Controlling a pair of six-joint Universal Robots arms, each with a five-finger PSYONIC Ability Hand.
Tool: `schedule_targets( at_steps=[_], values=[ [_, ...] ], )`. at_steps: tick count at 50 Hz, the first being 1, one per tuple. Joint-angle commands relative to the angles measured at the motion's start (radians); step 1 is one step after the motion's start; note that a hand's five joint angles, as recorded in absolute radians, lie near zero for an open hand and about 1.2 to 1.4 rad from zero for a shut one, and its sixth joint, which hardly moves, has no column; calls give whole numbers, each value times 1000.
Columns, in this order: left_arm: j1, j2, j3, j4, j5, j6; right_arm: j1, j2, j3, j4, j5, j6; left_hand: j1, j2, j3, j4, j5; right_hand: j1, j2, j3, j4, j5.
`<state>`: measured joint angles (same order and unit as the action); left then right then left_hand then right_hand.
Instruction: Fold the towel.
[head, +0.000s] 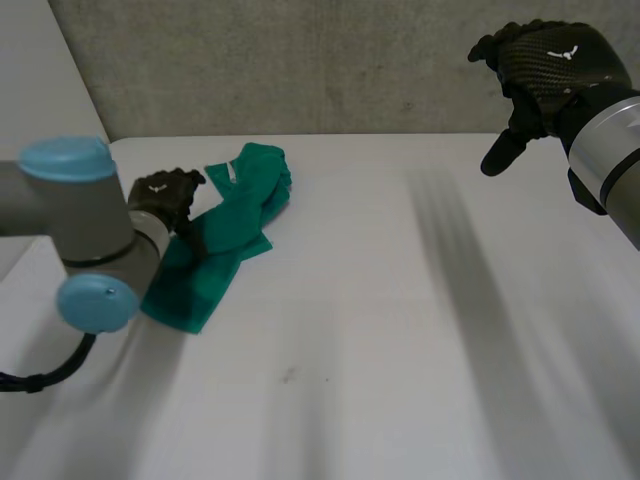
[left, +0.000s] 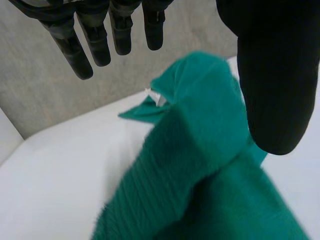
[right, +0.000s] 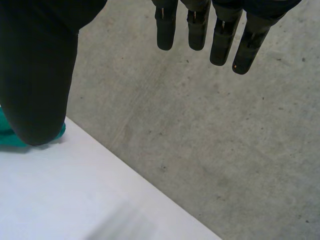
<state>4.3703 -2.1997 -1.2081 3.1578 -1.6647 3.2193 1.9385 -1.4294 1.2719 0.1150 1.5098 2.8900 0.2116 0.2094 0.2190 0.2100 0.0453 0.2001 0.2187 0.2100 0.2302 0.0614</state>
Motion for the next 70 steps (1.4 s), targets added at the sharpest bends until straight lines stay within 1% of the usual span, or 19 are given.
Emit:
schedule_targets(
  at_steps=[1,7,8,11,14,19,25,34,36,39,43,47,60,61,63,64,65,69,70],
  values=[
    [3,-198,79,188,-24,30,-1,27,0,-1,-2,-2,201,203,194,203,193,-26,-44,-36,-56,-61],
    [17,-270,110,255,-20,131,-3,67,-5,-12,-2,-3,500,502,493,502,492,-26,-44,-36,-56,-61],
    [18,-273,113,255,-20,137,-3,69,-6,-12,-2,-3,609,611,601,610,600,-26,-44,-36,-56,-61],
    [20,-268,121,254,-23,139,-9,70,-9,-12,-2,-3,1183,1185,1176,1185,1175,-26,-44,-36,-56,-61],
    [20,-242,116,248,-32,139,-12,70,-11,-12,-2,-3,1185,1187,1177,1186,1176,-26,-44,-36,-56,-61],
    [14,-28,42,232,-47,131,-13,75,-17,-9,-2,0,1185,1187,1177,1186,1176,-26,-44,-36,-56,-61],
    [-46,248,-33,228,-43,120,-12,102,-32,-11,-2,12,1185,1187,1177,1186,1176,-26,-44,-36,-56,-61],
    [-133,492,-54,183,-36,122,-3,198,-59,2,3,87,1185,1187,1177,1186,1176,-26,-44,-36,-56,-61],
    [-150,528,-53,174,-36,122,0,283,-57,9,-28,252,1185,1187,1177,1186,1176,-26,-44,-36,-56,-61],
    [-178,577,-53,165,-36,123,0,328,-57,15,-78,366,1185,1187,1177,1186,1176,-26,-44,-36,-56,-61],
    [-209,618,-53,153,-36,123,26,417,-55,14,-222,588,1185,1187,1177,1186,1176,-26,-44,-36,-56,-61],
    [-253,656,-51,145,-38,123,118,483,-78,8,-293,701,1185,1187,1177,1186,1176,-26,-44,-36,-56,-61],
    [-290,690,-21,148,-47,131,364,606,-134,8,-318,836,1185,1187,1177,1186,1176,-26,-44,-36,-56,-61],
    [-290,690,-19,148,-47,131,370,607,-129,8,-315,838,1185,1187,1177,1186,1176,54,35,44,24,18],
    [-288,687,-21,148,-47,131,378,604,-118,2,-300,838,1185,1187,1177,1186,1176,420,402,410,390,384],
    [-287,689,-21,148,-47,131,378,603,-115,-3,-295,838,1185,1187,1177,1186,1176,669,651,659,639,633],
    [-285,689,-24,148,-47,131,372,597,-111,-14,-272,838,1185,1187,1177,1186,1176,1191,1172,1181,1161,1155],
    [-270,690,-37,145,-49,131,315,523,-89,-67,-137,812,1185,1187,1177,1186,1176,1196,1178,1186,1166,1160],
    [-261,690,-44,142,-47,131,257,471,-71,-78,-91,769,1185,1187,1177,1186,1176,1196,1178,1186,1166,1160]
  ],
)
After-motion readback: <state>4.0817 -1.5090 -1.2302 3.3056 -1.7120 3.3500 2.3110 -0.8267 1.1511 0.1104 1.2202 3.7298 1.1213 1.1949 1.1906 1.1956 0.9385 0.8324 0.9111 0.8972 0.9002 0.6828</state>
